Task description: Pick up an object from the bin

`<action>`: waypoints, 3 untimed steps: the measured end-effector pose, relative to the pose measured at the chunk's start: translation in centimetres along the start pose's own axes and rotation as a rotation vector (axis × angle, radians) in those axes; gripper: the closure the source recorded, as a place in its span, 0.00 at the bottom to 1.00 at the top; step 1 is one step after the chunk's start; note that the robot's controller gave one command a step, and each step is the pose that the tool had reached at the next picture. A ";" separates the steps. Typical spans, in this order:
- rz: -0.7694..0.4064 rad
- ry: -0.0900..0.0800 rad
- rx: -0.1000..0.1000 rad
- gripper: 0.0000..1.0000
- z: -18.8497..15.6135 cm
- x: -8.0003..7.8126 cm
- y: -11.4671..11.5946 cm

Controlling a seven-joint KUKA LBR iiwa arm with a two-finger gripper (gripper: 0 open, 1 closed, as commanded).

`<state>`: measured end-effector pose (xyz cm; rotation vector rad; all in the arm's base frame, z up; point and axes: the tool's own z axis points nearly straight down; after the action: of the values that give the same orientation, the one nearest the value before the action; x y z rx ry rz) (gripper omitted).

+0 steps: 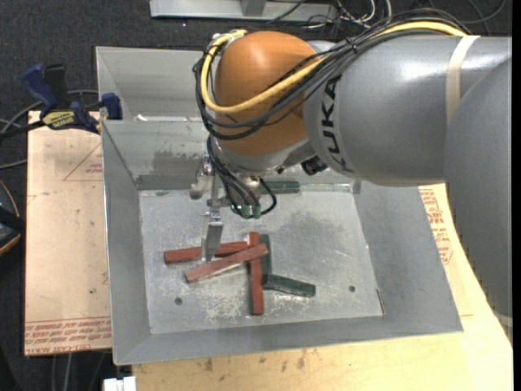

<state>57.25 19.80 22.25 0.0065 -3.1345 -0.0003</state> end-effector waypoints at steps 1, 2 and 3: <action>0.003 -0.007 -0.001 0.00 -0.5 -0.2 -0.1; -0.129 -0.021 -0.010 1.00 14.2 0.2 -2.4; -0.135 -0.025 -0.009 0.00 14.2 0.2 -2.3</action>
Offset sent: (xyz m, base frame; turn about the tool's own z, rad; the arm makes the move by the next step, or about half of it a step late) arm -0.0086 -0.0286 -0.1525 -0.1354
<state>57.00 17.45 8.08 0.2200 -3.1515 -0.0156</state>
